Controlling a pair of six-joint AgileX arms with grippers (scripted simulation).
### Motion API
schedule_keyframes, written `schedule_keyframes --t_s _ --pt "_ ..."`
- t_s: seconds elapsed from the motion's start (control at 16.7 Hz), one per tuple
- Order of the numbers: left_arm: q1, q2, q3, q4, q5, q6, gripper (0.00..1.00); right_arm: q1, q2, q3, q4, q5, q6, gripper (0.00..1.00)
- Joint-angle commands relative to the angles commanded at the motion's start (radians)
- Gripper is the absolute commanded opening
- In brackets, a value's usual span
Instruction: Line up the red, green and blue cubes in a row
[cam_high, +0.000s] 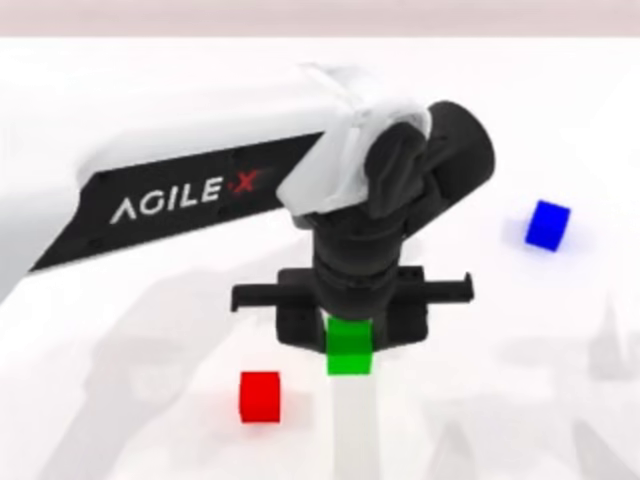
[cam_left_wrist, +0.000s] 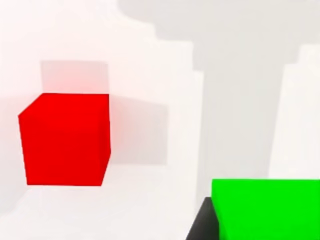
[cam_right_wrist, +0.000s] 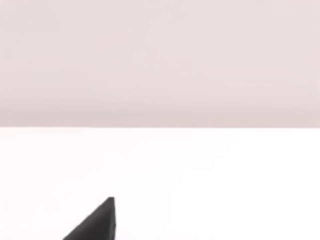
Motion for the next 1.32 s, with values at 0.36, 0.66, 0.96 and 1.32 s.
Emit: schedule_keyframes --t_s 0.36,0.66,0.96,1.32 --pt "0.000 0.049 -0.129 0.184 0.000 0.002 0.00 0.000 0.000 0.000 0.000 0.000 0.000 1.00" --pt "-0.002 0.070 -0.181 0.254 0.000 0.001 0.00 0.000 0.000 0.000 0.000 0.000 0.000 1.00" --pt "-0.002 0.070 -0.181 0.254 0.000 0.001 0.23 0.000 0.000 0.000 0.000 0.000 0.000 1.00" --pt "-0.002 0.070 -0.181 0.254 0.000 0.001 0.68 0.000 0.000 0.000 0.000 0.000 0.000 1.00"
